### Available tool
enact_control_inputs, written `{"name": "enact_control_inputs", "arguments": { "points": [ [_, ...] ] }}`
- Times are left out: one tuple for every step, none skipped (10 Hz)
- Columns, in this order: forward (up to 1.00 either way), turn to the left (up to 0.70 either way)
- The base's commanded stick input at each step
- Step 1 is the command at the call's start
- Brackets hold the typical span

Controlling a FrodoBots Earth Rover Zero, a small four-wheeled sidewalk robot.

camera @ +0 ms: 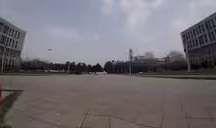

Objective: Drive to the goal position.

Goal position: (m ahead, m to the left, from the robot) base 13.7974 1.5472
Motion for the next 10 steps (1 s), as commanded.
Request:
{"name": "enact_control_inputs", "arguments": {
  "points": [
    [0.85,0.00],
    [0.85,0.00],
    [0.85,0.00],
    [0.85,0.00],
    [0.85,0.00],
    [0.85,0.00],
    [0.85,0.00],
    [0.85,0.00],
    [0.85,0.00],
    [0.85,0.00]
  ]
}}
